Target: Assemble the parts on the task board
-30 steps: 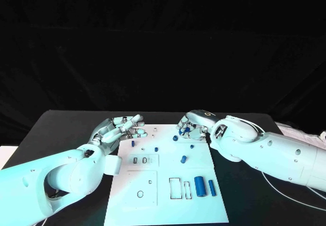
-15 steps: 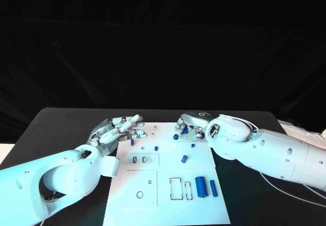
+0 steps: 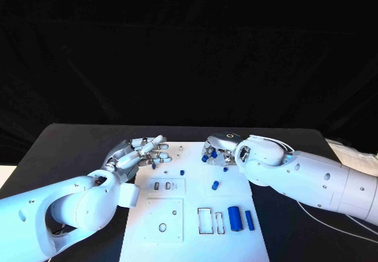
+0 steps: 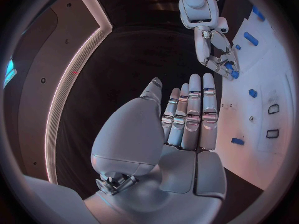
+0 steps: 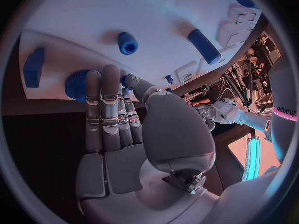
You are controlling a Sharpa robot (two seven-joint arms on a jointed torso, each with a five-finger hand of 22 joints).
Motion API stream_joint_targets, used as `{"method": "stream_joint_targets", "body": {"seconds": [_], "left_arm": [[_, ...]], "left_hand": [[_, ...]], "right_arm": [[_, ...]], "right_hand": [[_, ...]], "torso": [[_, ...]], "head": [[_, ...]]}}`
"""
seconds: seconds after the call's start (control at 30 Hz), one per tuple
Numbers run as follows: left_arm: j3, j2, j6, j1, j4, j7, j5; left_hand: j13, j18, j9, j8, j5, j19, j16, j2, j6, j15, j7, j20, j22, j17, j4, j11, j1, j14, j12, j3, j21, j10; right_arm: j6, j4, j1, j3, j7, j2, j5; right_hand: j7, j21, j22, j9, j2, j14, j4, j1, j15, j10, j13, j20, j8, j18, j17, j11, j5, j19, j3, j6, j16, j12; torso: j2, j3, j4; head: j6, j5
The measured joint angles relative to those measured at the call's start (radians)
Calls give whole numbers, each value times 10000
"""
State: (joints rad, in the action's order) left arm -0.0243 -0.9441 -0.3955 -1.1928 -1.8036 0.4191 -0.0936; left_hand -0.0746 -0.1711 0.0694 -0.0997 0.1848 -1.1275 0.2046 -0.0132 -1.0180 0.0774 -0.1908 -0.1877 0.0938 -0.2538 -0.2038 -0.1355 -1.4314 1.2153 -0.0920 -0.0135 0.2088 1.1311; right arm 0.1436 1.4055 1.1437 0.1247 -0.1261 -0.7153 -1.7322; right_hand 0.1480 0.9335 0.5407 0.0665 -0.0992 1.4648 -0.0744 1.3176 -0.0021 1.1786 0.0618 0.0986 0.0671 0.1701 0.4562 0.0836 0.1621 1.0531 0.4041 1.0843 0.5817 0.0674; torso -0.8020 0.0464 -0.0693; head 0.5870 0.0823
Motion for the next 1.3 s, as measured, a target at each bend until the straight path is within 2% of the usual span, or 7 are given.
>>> {"method": "stream_joint_targets", "body": {"seconds": [0.13,0.5,0.6,0.87,0.93,1.03,1.3], "left_arm": [[0,-3,1,-1,-6,-24,-2],[0,-6,4,-5,12,-99,-5],[0,-6,7,-5,26,-119,-7],[0,-13,12,-6,47,-169,-9],[0,-23,12,-6,49,-182,-9],[0,-36,12,-6,50,-197,-10],[0,-62,11,-7,52,-220,-11]], "left_hand": [[1,-1,0,0,0,0,-42,0,34,14,-39,0,-10,-36,28,-23,0,-14,50,-28,0,-23],[1,-1,-1,40,0,0,-80,0,1,13,-72,0,-22,-99,67,-36,0,-14,90,10,-39,-37],[1,0,-1,40,0,0,-80,0,1,50,-72,0,-31,-110,70,-37,0,-52,91,13,-60,-37],[2,-1,-1,78,0,-35,-83,40,37,50,-107,-36,-41,-170,139,-59,-40,-52,146,83,-78,-59],[2,0,-1,78,0,-35,-120,71,37,50,-106,-36,-41,-182,141,-74,-71,-52,146,81,-78,-74],[2,0,-1,79,0,-35,-120,79,37,50,-106,-36,-41,-183,167,-74,-79,-52,146,55,-78,-74],[3,0,-1,130,0,-35,-121,79,37,50,-106,-36,-40,-205,195,-73,-79,-52,146,84,-78,-74]], "right_arm": [[-31,-4,27,20,5,47,-19],[98,4,53,39,35,71,-47],[251,44,33,20,50,60,-31],[990,282,3,18,83,45,129],[1173,281,7,23,74,73,183],[1412,227,9,23,32,148,245],[1922,-233,101,27,-181,609,347]], "right_hand": [[-108,491,638,30,0,0,105,0,0,116,19,-22,0,-2,174,-54,-38,283,69,108,290,2],[-188,1548,2005,80,-1,-1,433,-1,-73,528,33,-72,58,0,1226,-158,-60,844,156,521,1560,4],[-226,1737,2245,92,-2,35,473,-1,-109,660,44,-108,67,-157,1518,-207,-70,909,196,628,1882,2],[-318,2173,2852,170,-1,5,629,2,-149,877,43,-161,167,-159,2172,-271,-137,1167,291,860,2601,2],[-299,2256,2945,173,-20,35,689,25,-180,914,43,-161,167,-160,2263,-308,-314,1167,352,886,2736,2],[-292,2323,3045,175,-4,35,736,94,-180,914,43,-161,168,-159,2384,-307,-501,1167,348,900,2881,2],[-291,2372,3111,177,35,35,831,104,-179,914,42,-161,164,-159,2471,-307,-621,1167,389,900,2976,2]], "torso": [[-40,-1,-4],[-120,-5,-8],[-137,-6,-10],[-169,-6,-40],[-180,-7,-47],[-193,0,-65],[-220,6,-114]], "head": [[-2,16],[-29,-13],[-40,-13],[-92,-4],[-111,-1],[-140,4],[-176,9]]}}
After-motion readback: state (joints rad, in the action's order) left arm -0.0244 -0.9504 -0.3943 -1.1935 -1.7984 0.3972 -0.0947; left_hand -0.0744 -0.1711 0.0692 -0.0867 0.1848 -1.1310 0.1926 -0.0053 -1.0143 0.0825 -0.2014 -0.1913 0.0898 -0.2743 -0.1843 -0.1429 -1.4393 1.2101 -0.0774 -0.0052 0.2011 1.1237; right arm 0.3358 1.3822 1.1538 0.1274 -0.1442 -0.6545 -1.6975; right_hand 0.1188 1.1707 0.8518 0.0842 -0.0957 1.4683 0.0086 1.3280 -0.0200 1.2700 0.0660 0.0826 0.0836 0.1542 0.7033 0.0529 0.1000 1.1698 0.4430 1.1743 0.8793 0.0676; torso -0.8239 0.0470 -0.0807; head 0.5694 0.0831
